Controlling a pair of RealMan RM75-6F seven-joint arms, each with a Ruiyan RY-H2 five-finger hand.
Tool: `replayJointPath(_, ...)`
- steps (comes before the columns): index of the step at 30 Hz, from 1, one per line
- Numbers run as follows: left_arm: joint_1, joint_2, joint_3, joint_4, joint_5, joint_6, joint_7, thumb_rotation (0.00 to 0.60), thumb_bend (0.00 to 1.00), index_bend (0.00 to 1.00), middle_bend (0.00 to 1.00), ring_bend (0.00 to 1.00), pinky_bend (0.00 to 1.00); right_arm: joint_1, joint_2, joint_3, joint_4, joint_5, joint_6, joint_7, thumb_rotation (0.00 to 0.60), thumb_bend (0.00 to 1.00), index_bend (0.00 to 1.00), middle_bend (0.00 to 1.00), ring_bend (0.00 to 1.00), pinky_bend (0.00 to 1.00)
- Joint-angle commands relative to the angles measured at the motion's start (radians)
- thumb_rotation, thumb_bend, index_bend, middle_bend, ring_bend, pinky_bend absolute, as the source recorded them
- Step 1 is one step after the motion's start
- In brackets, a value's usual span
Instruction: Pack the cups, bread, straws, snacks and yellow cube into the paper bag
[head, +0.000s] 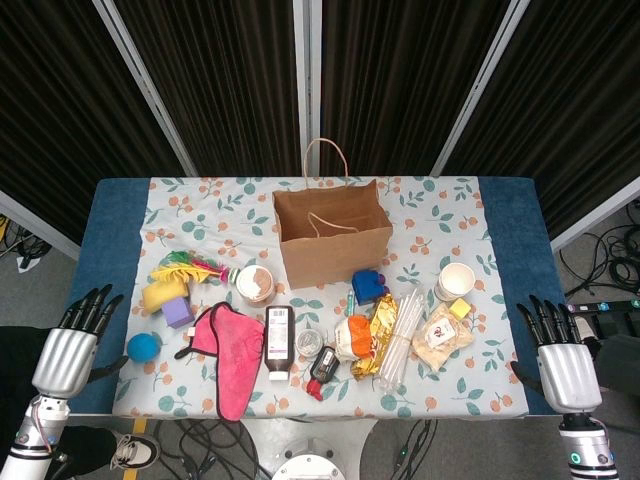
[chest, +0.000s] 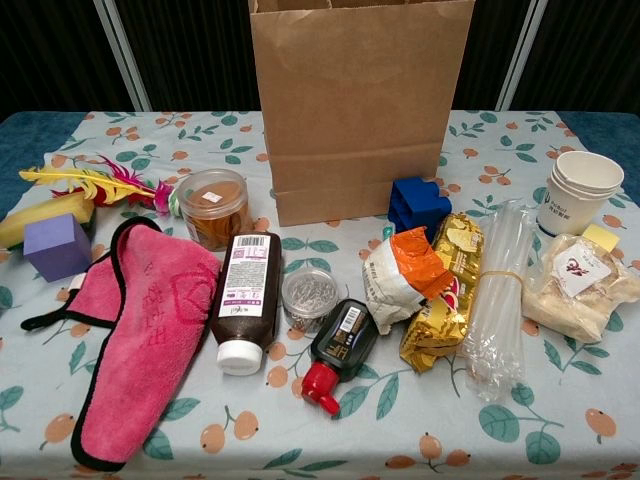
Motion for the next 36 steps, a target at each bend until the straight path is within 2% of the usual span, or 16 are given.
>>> replayJointPath(1, 0.0, 0.002, 0.001, -0.01, -0.002, -0.002, -0.011, 0.562, 0.15, 0.16, 0.14, 0.09, 0.19, -0.002, 0.005, -0.002, -0.005, -0.005, 0.005, 0.003, 0.6, 0.1, 0.08, 0.02, 0.0, 0.0)
replayJointPath(6, 0.007, 0.011, 0.006, -0.039, -0.005, 0.001, -0.034, 0.573, 0.15, 0.16, 0.14, 0.09, 0.19, -0.009, 0.034, -0.002, -0.03, 0.003, 0.009, 0.008, 0.6, 0.09, 0.08, 0.07, 0.0, 0.0)
replayJointPath(11, 0.009, 0.013, 0.007, -0.045, -0.009, -0.002, -0.063, 0.582, 0.15, 0.16, 0.14, 0.09, 0.19, 0.02, 0.055, 0.042, -0.061, 0.072, -0.044, 0.063, 0.6, 0.06, 0.08, 0.09, 0.0, 0.0)
replayJointPath(14, 0.005, 0.01, 0.008, -0.04, -0.005, -0.007, -0.074, 0.581, 0.15, 0.16, 0.14, 0.09, 0.19, 0.061, 0.071, 0.086, -0.094, 0.151, -0.125, 0.116, 0.6, 0.05, 0.08, 0.08, 0.0, 0.0)
replayJointPath(18, -0.004, -0.002, 0.005, -0.024, -0.011, -0.027, -0.093, 0.588, 0.15, 0.16, 0.14, 0.09, 0.19, 0.136, 0.112, 0.153, -0.189, 0.33, -0.299, 0.136, 0.6, 0.05, 0.08, 0.06, 0.0, 0.0)
replayJointPath(20, -0.009, -0.006, 0.006, -0.016, -0.01, -0.034, -0.098, 0.588, 0.15, 0.16, 0.14, 0.09, 0.19, 0.184, 0.124, 0.187, -0.204, 0.418, -0.379, 0.12, 0.6, 0.05, 0.07, 0.06, 0.0, 0.0)
replayJointPath(27, -0.012, -0.004, 0.005, 0.005, -0.02, -0.044, -0.125, 0.59, 0.15, 0.16, 0.14, 0.09, 0.19, 0.347, 0.087, 0.254, -0.124, 0.668, -0.598, 0.033, 0.6, 0.06, 0.07, 0.05, 0.0, 0.0)
replayJointPath(31, -0.011, 0.001, 0.001, 0.013, -0.028, -0.045, -0.137, 0.59, 0.15, 0.16, 0.14, 0.09, 0.19, 0.416, 0.058, 0.259, -0.093, 0.741, -0.654, -0.014, 0.6, 0.06, 0.06, 0.05, 0.0, 0.0)
replayJointPath(36, -0.011, 0.002, 0.0, 0.018, -0.032, -0.046, -0.144, 0.588, 0.15, 0.16, 0.14, 0.09, 0.19, 0.478, 0.027, 0.255, -0.083, 0.809, -0.669, -0.071, 0.6, 0.06, 0.06, 0.08, 0.0, 0.0)
